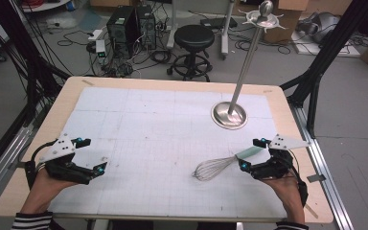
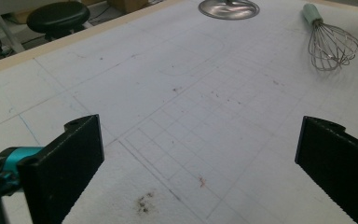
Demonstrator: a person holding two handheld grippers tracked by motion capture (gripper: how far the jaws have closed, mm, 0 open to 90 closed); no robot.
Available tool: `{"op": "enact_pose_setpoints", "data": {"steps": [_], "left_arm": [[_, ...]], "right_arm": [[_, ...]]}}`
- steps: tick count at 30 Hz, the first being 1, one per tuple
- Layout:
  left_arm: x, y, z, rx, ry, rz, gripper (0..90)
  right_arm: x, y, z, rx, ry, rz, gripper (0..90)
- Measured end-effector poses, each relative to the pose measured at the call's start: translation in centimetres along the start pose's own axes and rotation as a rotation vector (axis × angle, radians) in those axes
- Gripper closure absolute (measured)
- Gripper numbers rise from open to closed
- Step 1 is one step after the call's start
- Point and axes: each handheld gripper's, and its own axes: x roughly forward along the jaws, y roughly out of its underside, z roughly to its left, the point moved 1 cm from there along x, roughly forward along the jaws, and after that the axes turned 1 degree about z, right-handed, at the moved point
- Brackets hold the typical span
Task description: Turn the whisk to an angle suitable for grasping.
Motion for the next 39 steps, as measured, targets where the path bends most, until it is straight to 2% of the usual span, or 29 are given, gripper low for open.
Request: {"op": "enact_pose_setpoints", "data": {"steps": [11,16,21,25,28,33,39], "left_arm": [[0.0,0.1,0.1,0.001,0.003,0.003,1.7],[0.0,0.1,0.1,0.004,0.008,-0.001,1.7],[-0.1,0.0,0.2,0.001,0.010,-0.007,1.7],[-0.2,0.0,0.3,0.002,0.014,-0.010,1.7],[-0.3,-0.1,0.3,0.005,0.013,-0.009,1.7],[-0.4,-0.1,0.3,0.011,0.009,-0.011,1.7],[-0.3,-0.1,0.2,0.013,0.014,-0.006,1.7]], "right_arm": [[-0.3,0.2,-0.3,-0.002,-0.001,0.013,0.5],[-1.1,0.1,-0.5,0.011,0.014,-0.008,0.5],[-1.5,-0.4,-0.5,-0.008,0.017,-0.003,0.5],[-1.8,-1.1,-0.6,-0.024,-0.005,0.003,0.5],[-2.0,-1.9,-0.9,-0.064,-0.039,0.045,0.5],[-2.5,-2.8,-1.4,-0.125,-0.053,0.114,0.5],[-3.1,-3.6,-2.1,-0.169,-0.091,0.172,0.5]]}}
